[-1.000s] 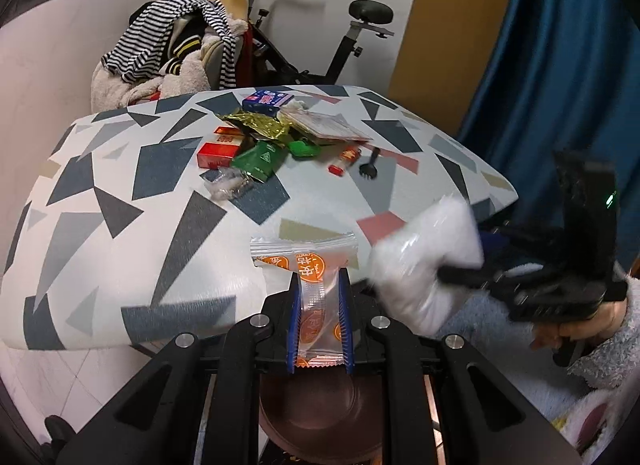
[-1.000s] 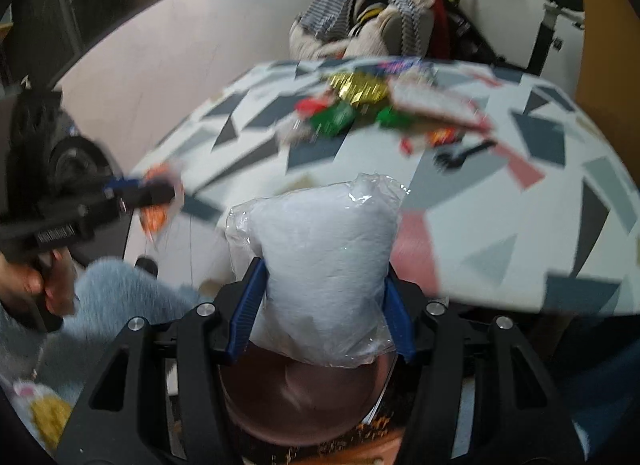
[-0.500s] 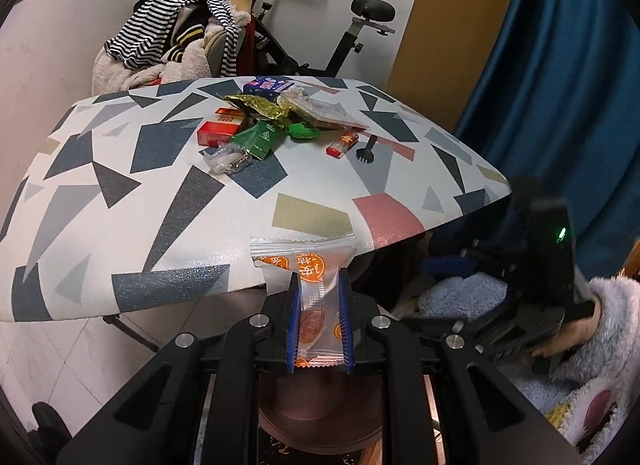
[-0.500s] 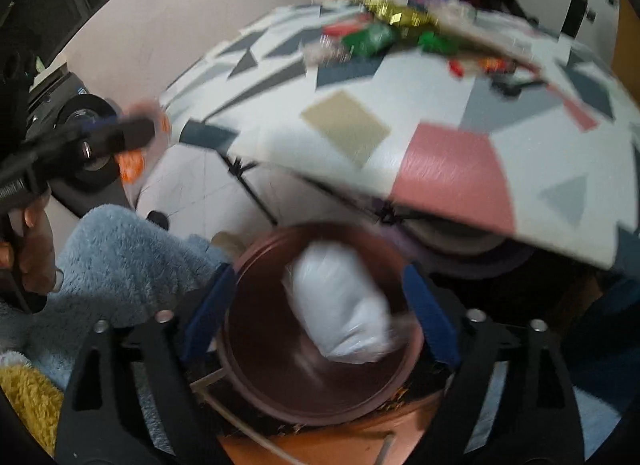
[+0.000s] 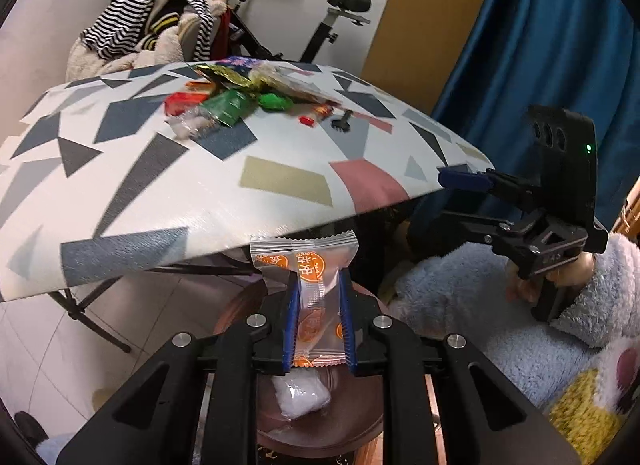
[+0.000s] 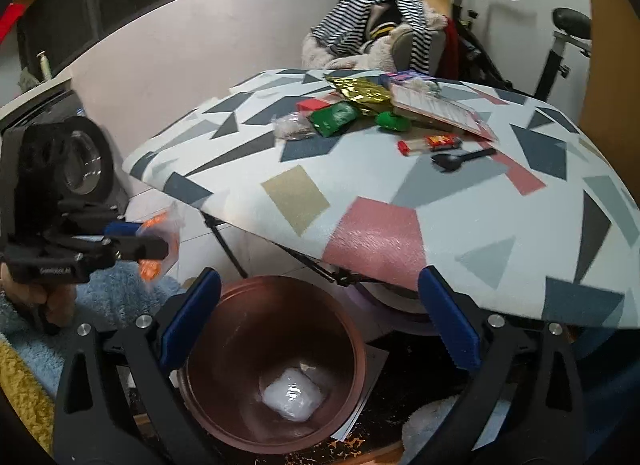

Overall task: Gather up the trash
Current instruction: 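Lower both tools over the brown bin and open them to drop the bag and wrapper, then grasp the black plastic fork with the right tool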

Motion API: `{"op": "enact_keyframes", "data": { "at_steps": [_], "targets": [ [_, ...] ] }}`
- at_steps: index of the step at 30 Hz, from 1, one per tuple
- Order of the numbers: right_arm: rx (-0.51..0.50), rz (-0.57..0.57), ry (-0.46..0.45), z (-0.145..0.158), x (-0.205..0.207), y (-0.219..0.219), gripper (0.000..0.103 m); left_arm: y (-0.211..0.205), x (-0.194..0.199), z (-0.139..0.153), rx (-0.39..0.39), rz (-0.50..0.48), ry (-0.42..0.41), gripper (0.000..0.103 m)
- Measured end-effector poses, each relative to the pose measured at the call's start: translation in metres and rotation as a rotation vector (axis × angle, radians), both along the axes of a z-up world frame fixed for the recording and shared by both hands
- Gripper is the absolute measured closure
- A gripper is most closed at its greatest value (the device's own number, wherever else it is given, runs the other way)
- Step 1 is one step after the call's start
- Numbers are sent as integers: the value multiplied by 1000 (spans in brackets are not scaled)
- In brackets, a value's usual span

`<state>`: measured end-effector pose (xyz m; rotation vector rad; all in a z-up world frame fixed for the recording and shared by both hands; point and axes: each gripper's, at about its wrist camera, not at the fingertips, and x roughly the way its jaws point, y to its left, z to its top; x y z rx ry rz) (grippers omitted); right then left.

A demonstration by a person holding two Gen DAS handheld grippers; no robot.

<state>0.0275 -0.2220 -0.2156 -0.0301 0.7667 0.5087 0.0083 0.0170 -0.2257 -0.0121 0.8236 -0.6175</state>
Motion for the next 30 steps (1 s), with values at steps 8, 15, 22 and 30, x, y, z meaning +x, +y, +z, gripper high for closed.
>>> {"op": "enact_keyframes", "data": {
  "at_steps": [8,15,22,30],
  "targets": [
    [1,-67,8,-6,6,-5,6,-11,1,-19,54,-29,54,85],
    [15,-81,12,-6,5,-9,6,-13,1,-22,70,-28,59,77],
    [8,-80,15,-7,5,-8,6,-10,2,-21,78,1,57,41],
    [-8,-78,11,-6,4,-6,6,8,5,-13,62,114,20,23]
  ]
}}
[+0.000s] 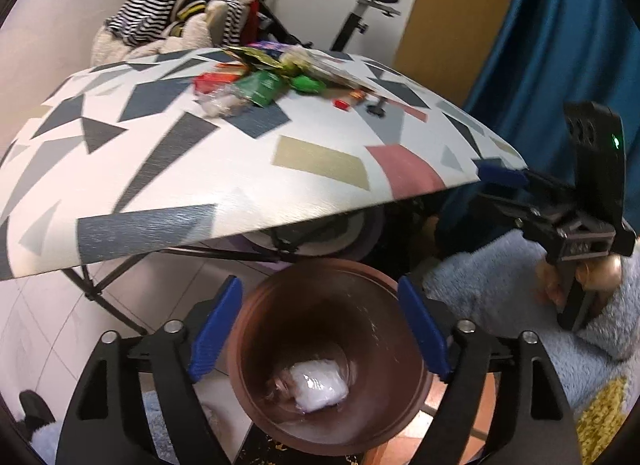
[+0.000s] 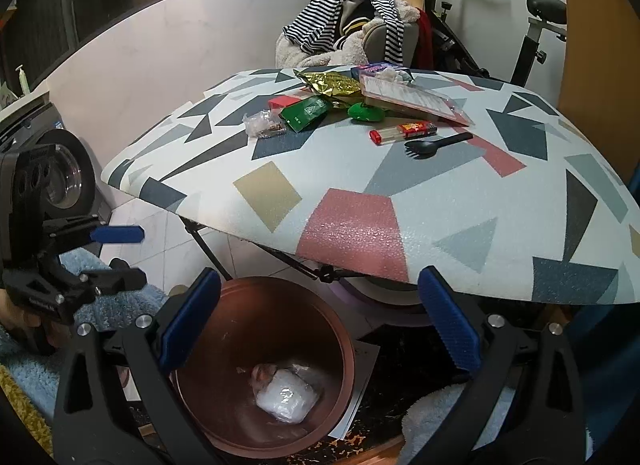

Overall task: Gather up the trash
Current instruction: 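Grasp the black plastic fork with the right tool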

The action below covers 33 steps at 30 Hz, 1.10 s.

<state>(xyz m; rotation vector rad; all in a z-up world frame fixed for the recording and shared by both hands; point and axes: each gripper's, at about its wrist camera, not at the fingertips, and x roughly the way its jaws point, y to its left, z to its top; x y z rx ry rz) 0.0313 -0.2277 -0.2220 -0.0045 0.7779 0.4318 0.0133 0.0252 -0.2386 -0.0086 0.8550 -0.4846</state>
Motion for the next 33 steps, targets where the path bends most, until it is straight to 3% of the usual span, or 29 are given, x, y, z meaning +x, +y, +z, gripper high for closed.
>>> {"op": "enact_keyframes", "data": {
  "at_steps": [4,10,16,20,22,24,28,29,31,33],
  "targets": [
    [-5,-8,11,-1,2,-1,6,5,0,3,13,41,-13,12],
    [-17,-35,31,-1,7,-5,6,10,4,7,39,91,-25,6],
    [55,-113,34,0,20,-27,6,21,15,15,55,174,-53,6],
    [80,-146,92,-7,41,-41,6,33,26,21,77,229,-83,6],
    [46,-174,104,-9,50,-43,6,37,32,25,83,239,-99,6],
    [-53,-245,98,-9,61,-43,6,40,39,30,90,251,-113,6],
    [-26,-300,124,-7,87,-52,6,43,54,38,85,263,-123,6],
    [-13,-308,138,-6,98,-53,7,44,58,39,83,264,-123,6],
    [5,-312,155,-4,114,-54,19,45,68,42,62,270,-117,6],
    [29,-329,179,-2,138,-56,33,48,77,44,-21,261,-97,6]
  ]
}}
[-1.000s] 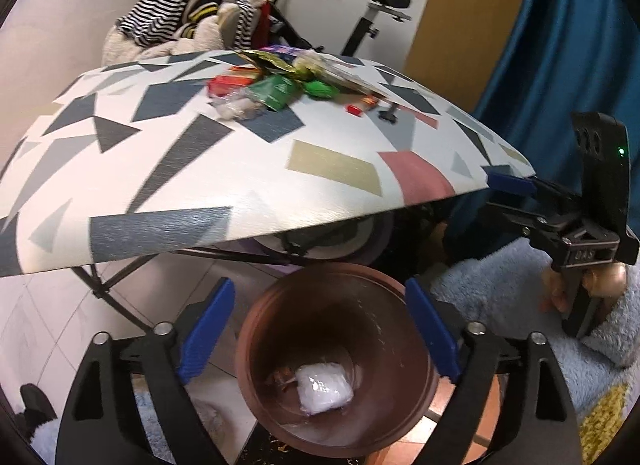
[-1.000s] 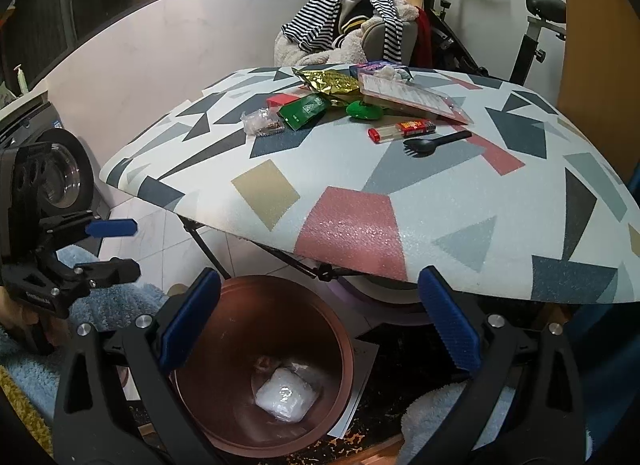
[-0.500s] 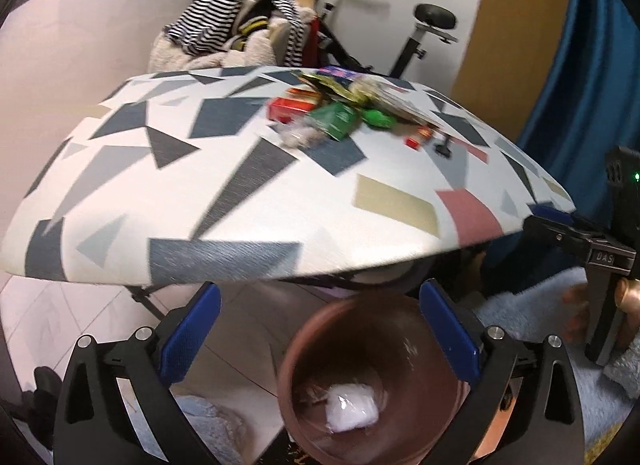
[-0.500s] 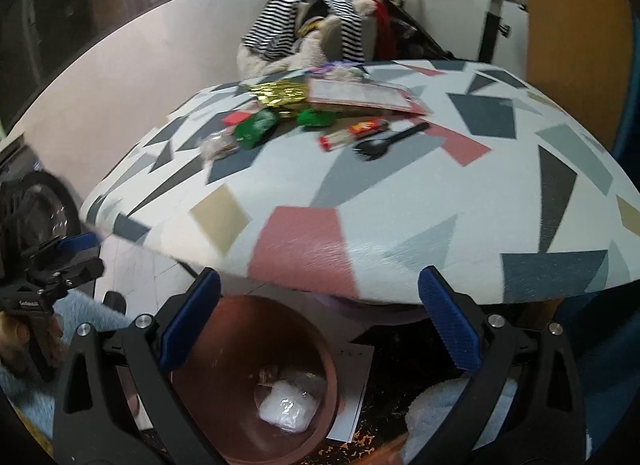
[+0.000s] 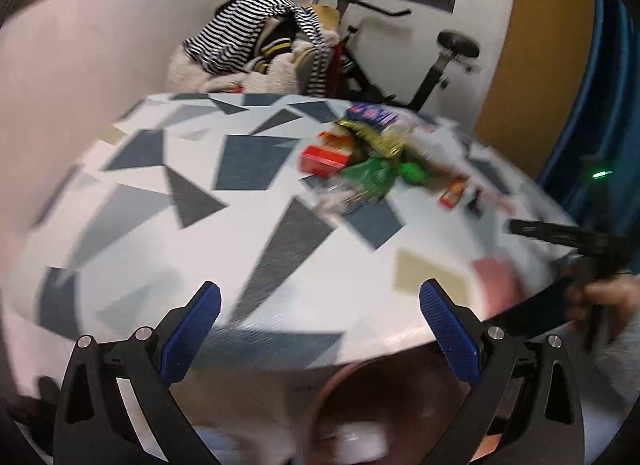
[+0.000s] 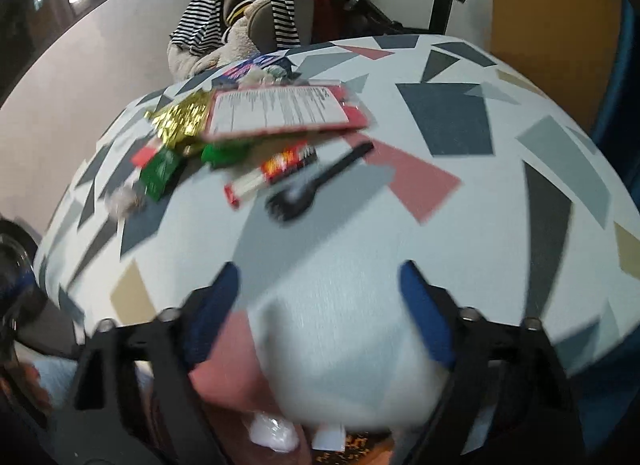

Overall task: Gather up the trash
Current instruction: 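Grasp the black plastic fork with the right tool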

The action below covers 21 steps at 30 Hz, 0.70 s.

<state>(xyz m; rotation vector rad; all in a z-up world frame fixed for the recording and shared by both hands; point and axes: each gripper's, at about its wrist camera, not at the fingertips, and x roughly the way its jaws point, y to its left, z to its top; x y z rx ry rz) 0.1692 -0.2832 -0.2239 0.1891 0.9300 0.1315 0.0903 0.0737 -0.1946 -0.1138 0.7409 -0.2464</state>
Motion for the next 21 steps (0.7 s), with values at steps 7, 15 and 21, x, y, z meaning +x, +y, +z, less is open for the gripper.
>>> {"op": "enact_keyframes", "data": {
  "at_steps": [7,15,21],
  "targets": [
    [33,-108,68,-4,67,-1,61,2,25,5,-83,32,18,6],
    [-201,-109,73,-13,96,27,77,9,33,2,-101,57,31,6],
    [-112,-47,25,-9,82,17,89,11,38,-2,-113,61,56,9]
  ]
}}
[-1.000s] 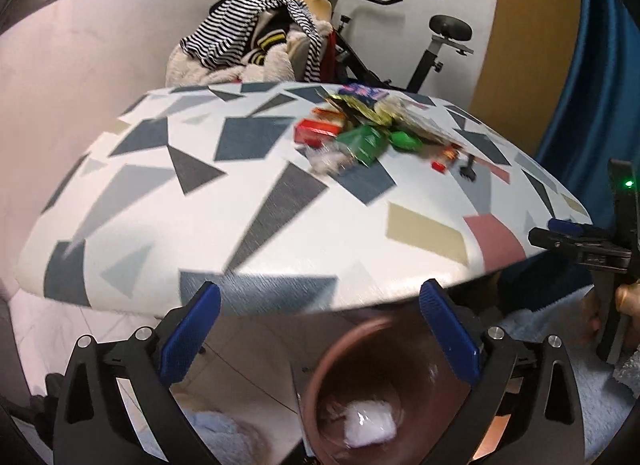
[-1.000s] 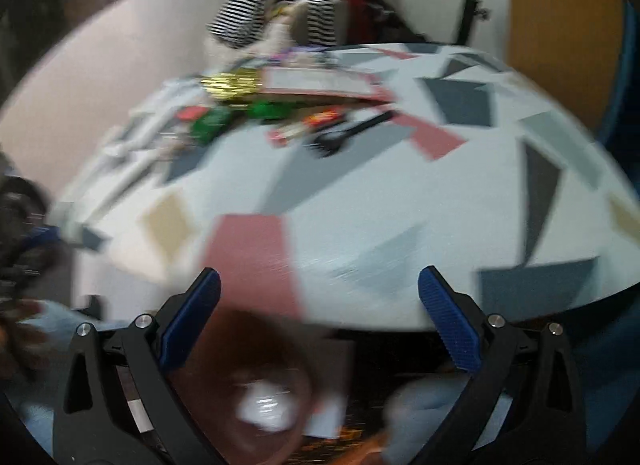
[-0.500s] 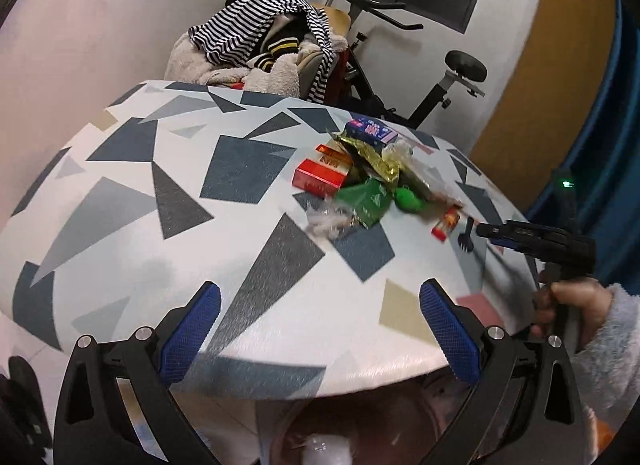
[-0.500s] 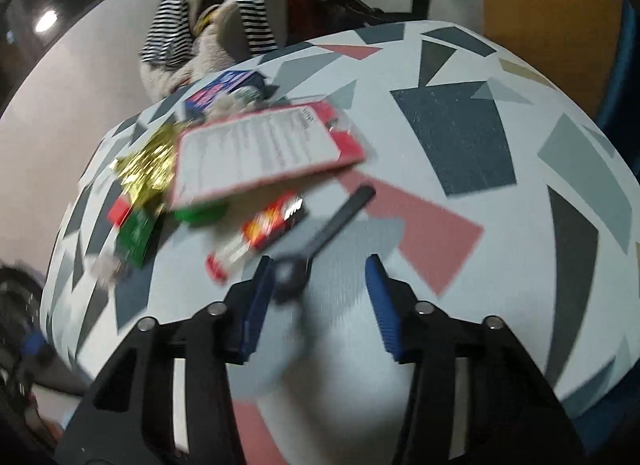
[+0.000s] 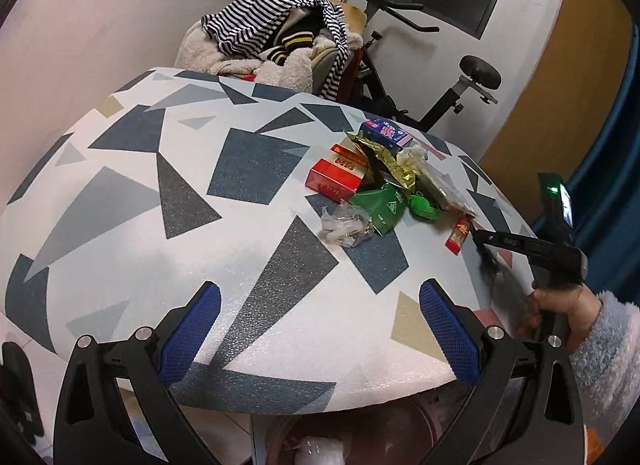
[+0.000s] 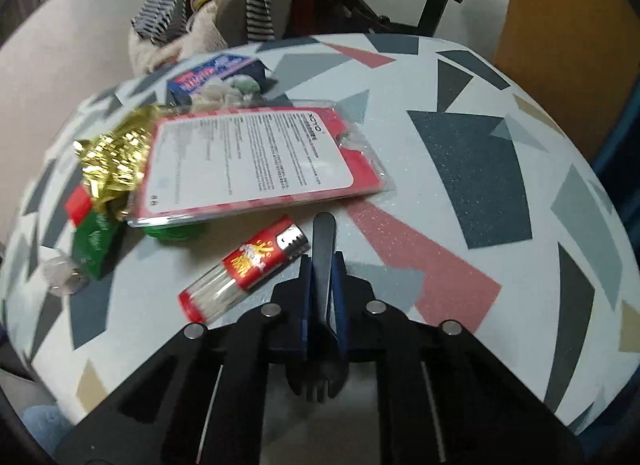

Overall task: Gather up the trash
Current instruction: 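Grasp the black plastic fork with the right tool, then grasp the gold foil wrapper with the left tool while the right tool holds the fork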

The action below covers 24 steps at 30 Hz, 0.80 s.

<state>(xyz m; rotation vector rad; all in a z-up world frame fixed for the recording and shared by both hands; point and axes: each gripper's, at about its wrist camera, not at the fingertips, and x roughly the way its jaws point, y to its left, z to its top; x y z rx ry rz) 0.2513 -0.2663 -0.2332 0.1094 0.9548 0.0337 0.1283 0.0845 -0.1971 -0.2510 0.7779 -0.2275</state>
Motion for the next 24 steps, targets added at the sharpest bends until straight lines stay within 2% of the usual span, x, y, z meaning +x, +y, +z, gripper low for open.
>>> {"op": "enact_keyframes", "data": {
  "at_steps": [1,4,8,11,13,17,19,21,24],
  "targets": [
    [15,7,-17,2,-3,-1,89,0,2,-1,-15,-11,7,19],
    [46,34,-72,13,-15,-4,89,-5,16,-5,-102,-58,54,30],
    [92,47,-109,23,-23,-9,89,-17,42,-5,-195,-83,91,36],
    [120,52,-128,28,-27,-11,89,-25,76,-5,-284,-78,129,43],
    [128,63,-138,30,-29,-11,89,-26,104,-6,-362,-57,157,49],
    [162,75,-152,32,-34,-11,89,-24,149,-6,-471,18,188,49],
    [175,75,-154,31,-34,-12,89,-25,173,-5,-456,42,194,49],
    [185,76,-153,30,-35,-13,89,-32,192,-5,-405,43,201,49],
    [177,75,-148,29,-35,-13,89,-35,213,-13,-406,63,228,50]
  ]
}}
